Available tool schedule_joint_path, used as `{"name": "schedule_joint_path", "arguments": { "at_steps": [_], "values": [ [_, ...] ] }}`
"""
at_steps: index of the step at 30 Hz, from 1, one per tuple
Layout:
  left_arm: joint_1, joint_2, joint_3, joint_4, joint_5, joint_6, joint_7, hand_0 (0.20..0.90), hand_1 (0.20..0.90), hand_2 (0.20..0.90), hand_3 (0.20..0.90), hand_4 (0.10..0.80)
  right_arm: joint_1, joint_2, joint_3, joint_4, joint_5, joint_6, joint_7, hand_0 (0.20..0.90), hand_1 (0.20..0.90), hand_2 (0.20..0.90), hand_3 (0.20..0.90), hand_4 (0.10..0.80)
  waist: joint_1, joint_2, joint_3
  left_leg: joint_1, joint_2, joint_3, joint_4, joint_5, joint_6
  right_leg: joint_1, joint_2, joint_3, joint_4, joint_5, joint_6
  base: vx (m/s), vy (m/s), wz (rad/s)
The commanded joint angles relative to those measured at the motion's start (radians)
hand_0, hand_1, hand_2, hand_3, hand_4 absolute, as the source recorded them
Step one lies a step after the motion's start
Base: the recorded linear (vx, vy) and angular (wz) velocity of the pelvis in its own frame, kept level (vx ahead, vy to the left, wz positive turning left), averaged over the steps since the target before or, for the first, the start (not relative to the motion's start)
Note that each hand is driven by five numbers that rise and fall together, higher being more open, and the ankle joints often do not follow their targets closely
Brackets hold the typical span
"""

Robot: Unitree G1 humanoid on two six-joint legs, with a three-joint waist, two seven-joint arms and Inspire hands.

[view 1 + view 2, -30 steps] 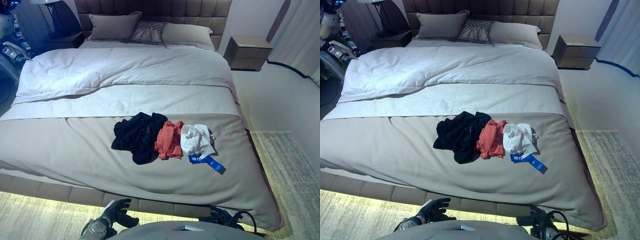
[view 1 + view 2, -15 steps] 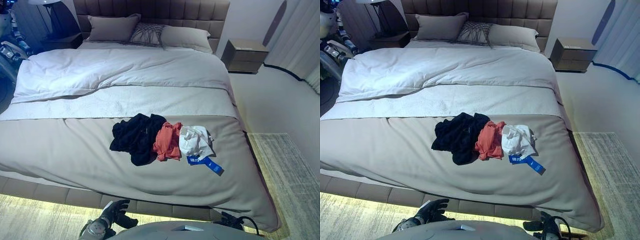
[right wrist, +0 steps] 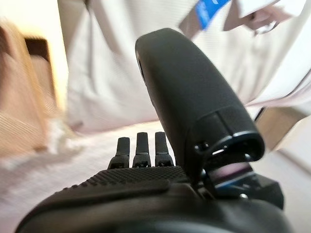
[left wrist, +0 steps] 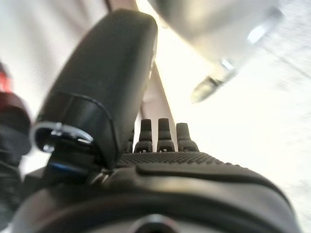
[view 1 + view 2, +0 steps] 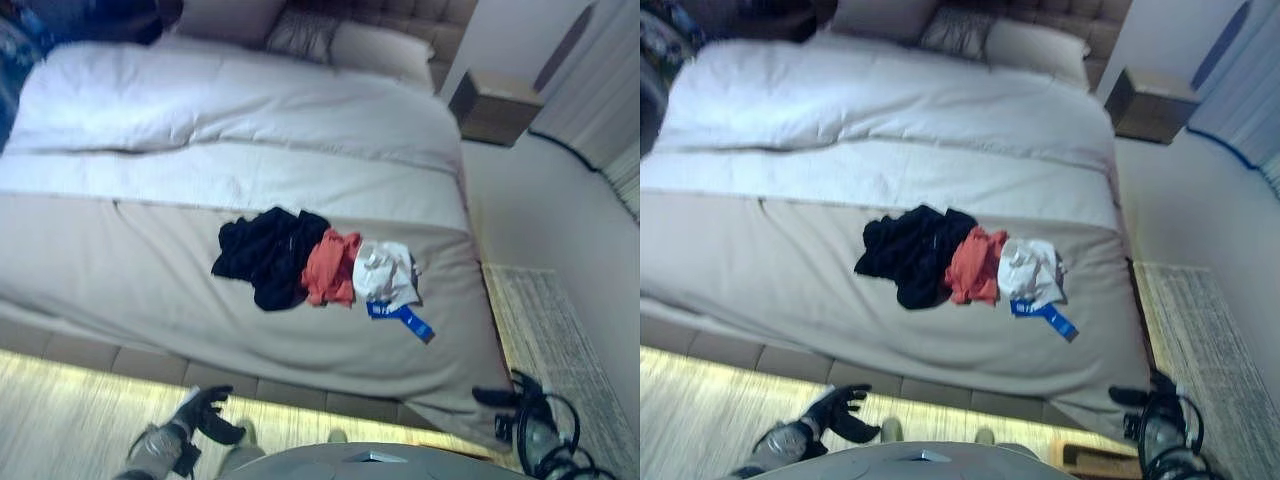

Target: Pick up the clothes from the bed and place them into the basket

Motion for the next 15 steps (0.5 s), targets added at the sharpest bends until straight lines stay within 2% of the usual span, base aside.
{"name": "schedule_joint_path", "arguments": {
  "at_steps": [1,7,12,15],
  "values": [
    [-0.036,0.039,-0.044,-0.071,0.019,0.007,0.001,0.900,0.900,0.900,0.900,0.800,-0.195,-0.136,0.002,-0.066,0.027,-0.051,-0.037,0.900,0.900,0.900,0.900,0.800,0.081,0.061,0.104,0.001,-0.005,0.042,0.010,-0.101,0.021,-0.099,-0.025,0.020,0.125,0.003,0.054,-0.096,-0.165,0.20],
    [-0.054,0.084,-0.049,-0.112,-0.028,0.031,0.026,0.900,0.900,0.900,0.900,0.800,-0.349,-0.279,0.019,-0.049,0.045,-0.025,-0.021,0.900,0.900,0.900,0.900,0.800,0.121,0.066,0.189,-0.151,0.015,0.006,0.118,-0.078,-0.006,-0.197,-0.033,-0.025,0.168,0.010,0.031,-0.050,-0.148,0.23],
    [-0.047,0.105,-0.025,-0.112,-0.049,0.010,0.032,0.900,0.900,0.900,0.900,0.800,-0.462,-0.355,0.053,-0.026,0.100,-0.022,0.030,0.900,0.900,0.900,0.900,0.800,0.151,0.086,0.233,-0.272,0.023,-0.023,0.208,-0.077,-0.026,-0.278,-0.041,-0.068,0.225,-0.007,0.010,-0.009,-0.114,0.18],
    [-0.017,0.124,0.012,-0.130,-0.068,-0.010,0.039,0.900,0.900,0.900,0.900,0.800,-0.545,-0.409,0.070,-0.045,0.150,-0.042,0.074,0.900,0.900,0.900,0.900,0.800,0.170,0.113,0.257,-0.362,0.026,-0.038,0.279,-0.076,-0.034,-0.369,-0.055,-0.096,0.302,-0.032,-0.010,-0.020,-0.057,0.14]
  ]
}}
